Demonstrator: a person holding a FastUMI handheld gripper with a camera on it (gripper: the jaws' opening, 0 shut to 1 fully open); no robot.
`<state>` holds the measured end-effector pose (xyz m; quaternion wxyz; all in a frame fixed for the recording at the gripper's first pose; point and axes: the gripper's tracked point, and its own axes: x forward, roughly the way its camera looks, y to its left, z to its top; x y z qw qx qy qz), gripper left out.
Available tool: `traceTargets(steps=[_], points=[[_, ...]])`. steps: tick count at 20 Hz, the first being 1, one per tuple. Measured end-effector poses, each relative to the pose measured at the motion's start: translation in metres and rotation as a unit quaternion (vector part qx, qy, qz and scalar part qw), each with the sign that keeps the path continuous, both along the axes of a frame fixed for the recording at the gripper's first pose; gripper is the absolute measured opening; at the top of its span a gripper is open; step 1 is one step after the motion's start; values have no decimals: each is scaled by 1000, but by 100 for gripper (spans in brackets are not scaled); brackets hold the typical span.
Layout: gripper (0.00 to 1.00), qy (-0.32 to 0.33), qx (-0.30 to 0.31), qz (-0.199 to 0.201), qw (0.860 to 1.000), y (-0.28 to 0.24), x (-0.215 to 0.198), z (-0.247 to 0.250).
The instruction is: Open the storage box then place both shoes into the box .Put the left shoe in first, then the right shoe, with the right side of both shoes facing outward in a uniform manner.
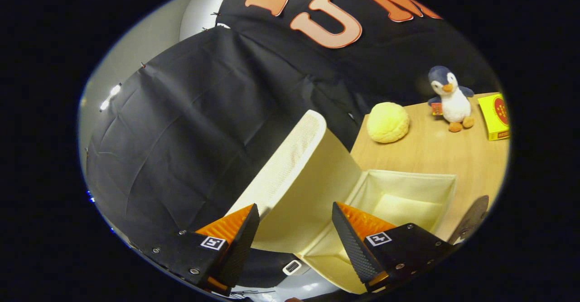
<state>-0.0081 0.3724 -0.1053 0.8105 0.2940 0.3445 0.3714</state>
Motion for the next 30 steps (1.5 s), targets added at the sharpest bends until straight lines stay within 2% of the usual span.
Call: traceTargets(steps=[2,5,8,13,16,20,23,25,30], points=[[97,-2,-16,-23,1000,-33,2,-15],[97,27,-4,-49,998,-61,2,-34],[96,28,4,-51,998,-65,7,-32],[96,3,25,-5,1000,-15,9,2],[96,-12,24,37,999,38,11,16],[96,-24,12,77,997,96,8,21],[96,-23,1,91,996,118,5,15],[96,-29,-9,86,996,115,3,13],[96,-39,-47,34,998,58,7,-4]])
